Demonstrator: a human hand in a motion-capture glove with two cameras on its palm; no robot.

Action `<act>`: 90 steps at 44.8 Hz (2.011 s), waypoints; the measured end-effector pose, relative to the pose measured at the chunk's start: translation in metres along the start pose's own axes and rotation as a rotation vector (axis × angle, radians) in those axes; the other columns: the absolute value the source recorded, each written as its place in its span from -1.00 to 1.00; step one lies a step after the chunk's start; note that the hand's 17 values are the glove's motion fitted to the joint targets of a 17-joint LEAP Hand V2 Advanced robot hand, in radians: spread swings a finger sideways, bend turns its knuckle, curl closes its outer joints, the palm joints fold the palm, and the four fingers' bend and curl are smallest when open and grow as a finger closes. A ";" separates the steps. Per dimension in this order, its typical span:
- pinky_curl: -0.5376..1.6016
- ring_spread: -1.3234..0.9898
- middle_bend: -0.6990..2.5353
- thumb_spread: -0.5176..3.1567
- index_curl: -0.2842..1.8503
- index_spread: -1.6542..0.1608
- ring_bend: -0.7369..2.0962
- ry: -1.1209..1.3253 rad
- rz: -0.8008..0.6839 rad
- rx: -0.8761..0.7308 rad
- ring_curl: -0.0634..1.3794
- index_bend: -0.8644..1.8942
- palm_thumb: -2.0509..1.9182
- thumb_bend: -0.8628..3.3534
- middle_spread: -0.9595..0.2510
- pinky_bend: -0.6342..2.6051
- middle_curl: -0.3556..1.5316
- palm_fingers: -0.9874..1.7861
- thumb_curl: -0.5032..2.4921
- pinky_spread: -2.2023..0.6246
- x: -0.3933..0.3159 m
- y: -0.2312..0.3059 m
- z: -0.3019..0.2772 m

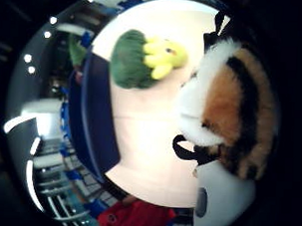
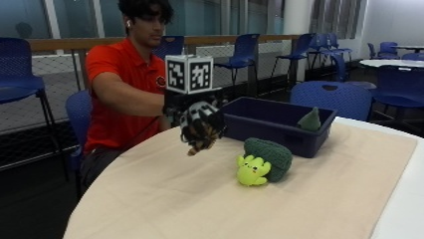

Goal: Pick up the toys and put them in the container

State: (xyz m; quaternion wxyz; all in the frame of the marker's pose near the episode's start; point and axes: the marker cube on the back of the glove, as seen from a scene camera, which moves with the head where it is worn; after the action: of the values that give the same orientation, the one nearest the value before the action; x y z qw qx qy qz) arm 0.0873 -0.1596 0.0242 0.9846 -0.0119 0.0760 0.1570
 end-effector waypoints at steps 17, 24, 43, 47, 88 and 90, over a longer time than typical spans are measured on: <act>-0.17 -0.29 -0.29 -0.19 -0.32 0.36 -0.03 -0.046 -0.225 0.061 -0.31 -0.25 0.35 -0.53 -0.04 0.02 -0.14 0.30 -0.23 0.26 -0.157 -0.003 -0.071; -0.16 -0.30 -0.29 -0.19 -0.31 0.36 -0.04 -0.059 -0.336 0.081 -0.29 -0.25 0.35 -0.54 -0.05 0.02 -0.12 0.29 -0.21 0.26 -0.234 0.004 -0.090; -0.15 -0.24 -0.36 -0.13 -0.26 0.34 -0.11 -0.017 -0.590 0.036 -0.26 -0.24 0.29 -0.59 -0.05 0.01 -0.08 0.00 -0.20 0.36 -0.297 0.014 -0.094; -0.10 -0.12 -0.45 -0.11 -0.30 0.37 -0.20 -0.020 -0.554 0.001 -0.28 -0.35 0.19 -0.64 0.11 0.12 -0.12 -0.35 -0.26 0.45 -0.284 0.011 -0.086; -0.18 0.21 -0.50 -0.14 -0.49 0.42 -0.38 -0.122 -0.066 -0.103 -0.58 -0.27 0.00 -0.62 0.48 0.13 -0.35 -0.45 -0.48 0.66 -0.104 -0.101 0.029; -0.18 0.21 -0.49 -0.14 -0.49 0.42 -0.38 -0.117 -0.083 -0.108 -0.59 -0.27 0.00 -0.62 0.48 0.12 -0.36 -0.45 -0.48 0.66 -0.106 -0.105 0.036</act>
State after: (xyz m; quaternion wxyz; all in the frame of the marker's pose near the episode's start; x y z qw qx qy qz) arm 0.0254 -0.2908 0.0764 0.9910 -0.0588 0.0093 0.1202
